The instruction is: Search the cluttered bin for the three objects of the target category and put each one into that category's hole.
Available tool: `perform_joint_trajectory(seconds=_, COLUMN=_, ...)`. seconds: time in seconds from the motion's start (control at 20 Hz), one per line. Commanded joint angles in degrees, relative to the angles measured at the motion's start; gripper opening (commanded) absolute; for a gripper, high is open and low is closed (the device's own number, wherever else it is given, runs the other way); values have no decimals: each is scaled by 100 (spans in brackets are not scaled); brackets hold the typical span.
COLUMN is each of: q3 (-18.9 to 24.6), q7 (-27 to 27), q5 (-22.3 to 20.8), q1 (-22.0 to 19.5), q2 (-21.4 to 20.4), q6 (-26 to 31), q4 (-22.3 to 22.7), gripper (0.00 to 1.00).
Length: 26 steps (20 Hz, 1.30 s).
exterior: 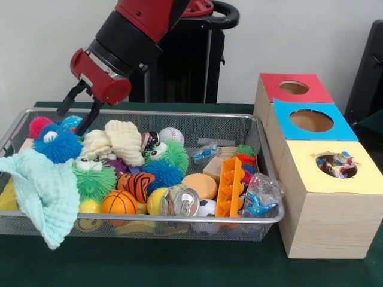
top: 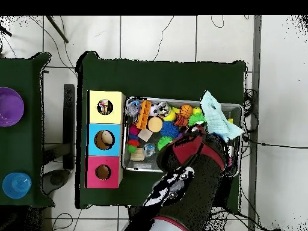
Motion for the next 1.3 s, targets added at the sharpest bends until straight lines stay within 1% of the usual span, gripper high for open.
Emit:
perform_joint_trajectory(seconds=0.05, q3=3451, q7=-2187, q5=-237, q1=-1828, q2=-603, q6=247, q4=745, gripper=100)
perform_joint_trajectory(seconds=0.1, q3=4104, q7=-2687, q5=-188, q1=-2301, q2=-591, q6=612, q4=948, gripper=100)
perform_joint_trajectory(seconds=0.15, q3=4544, q7=-3007, q5=-141, q1=-2619, q2=-527, q6=869, q4=1072, gripper=100)
perform_joint_trajectory(seconds=0.2, q3=4889, q7=-3265, q5=-127, q1=-2870, q2=-463, q6=1074, q4=1161, gripper=100)
perform_joint_trajectory(seconds=0.3, q3=5362, q7=-3593, q5=-79, q1=-3207, q2=-359, q6=1343, q4=1281, gripper=100)
perform_joint_trajectory(seconds=0.4, q3=5644, q7=-3754, q5=-75, q1=-3409, q2=-285, q6=1453, q4=1364, gripper=100)
perform_joint_trajectory(seconds=0.5, q3=5781, q7=-3771, q5=-120, q1=-3504, q2=-255, q6=1436, q4=1410, gripper=100)
perform_joint_trajectory(seconds=0.75, q3=5753, q7=-3722, q5=-193, q1=-3482, q2=-237, q6=1366, q4=1374, gripper=100)
perform_joint_trajectory(seconds=1.05, q3=5759, q7=-3809, q5=-134, q1=-3495, q2=-226, q6=1354, q4=1393, gripper=100)
perform_joint_trajectory(seconds=1.3, q3=6006, q7=-3979, q5=-113, q1=-3672, q2=-100, q6=1465, q4=1453, gripper=100)
